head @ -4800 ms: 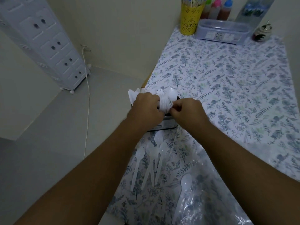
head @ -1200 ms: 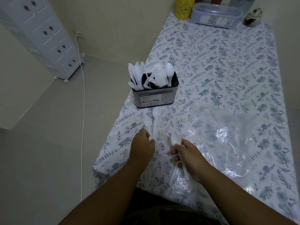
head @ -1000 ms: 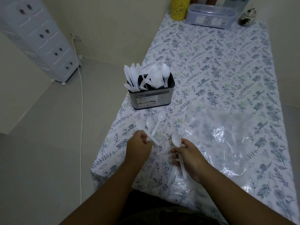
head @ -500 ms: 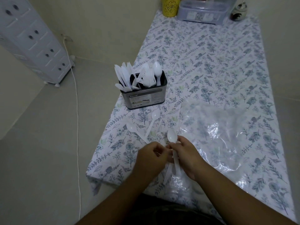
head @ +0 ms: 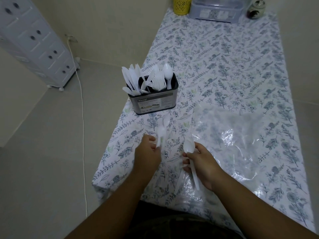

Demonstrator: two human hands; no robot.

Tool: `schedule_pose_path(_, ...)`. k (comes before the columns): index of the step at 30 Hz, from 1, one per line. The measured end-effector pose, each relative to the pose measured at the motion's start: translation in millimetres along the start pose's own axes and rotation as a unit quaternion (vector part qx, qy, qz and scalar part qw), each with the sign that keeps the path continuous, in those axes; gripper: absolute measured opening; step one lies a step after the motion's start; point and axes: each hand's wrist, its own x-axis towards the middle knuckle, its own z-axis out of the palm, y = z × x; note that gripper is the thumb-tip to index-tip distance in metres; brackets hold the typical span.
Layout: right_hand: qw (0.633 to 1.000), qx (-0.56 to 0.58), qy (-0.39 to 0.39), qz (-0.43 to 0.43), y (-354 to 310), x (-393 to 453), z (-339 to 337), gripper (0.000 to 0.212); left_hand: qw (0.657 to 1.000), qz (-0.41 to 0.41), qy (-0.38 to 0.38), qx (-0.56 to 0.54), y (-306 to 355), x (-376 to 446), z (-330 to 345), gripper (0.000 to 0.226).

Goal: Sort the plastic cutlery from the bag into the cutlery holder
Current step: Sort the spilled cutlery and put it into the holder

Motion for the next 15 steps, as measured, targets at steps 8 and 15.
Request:
schedule_pose_path(8, 0.997, 0.068, 0.014, -0.021, -4, -4, -2, 0.024, 0.938, -0.122, -0.096, -0.311, 33, -56, 26, 0.010)
schedule_pose_path(15, 0.993, 0.120, 0.006, -0.001, 2, -3, -12, 0.029, 0.972, -0.104, -0.099, -0.186, 21, -62, 42, 0.004)
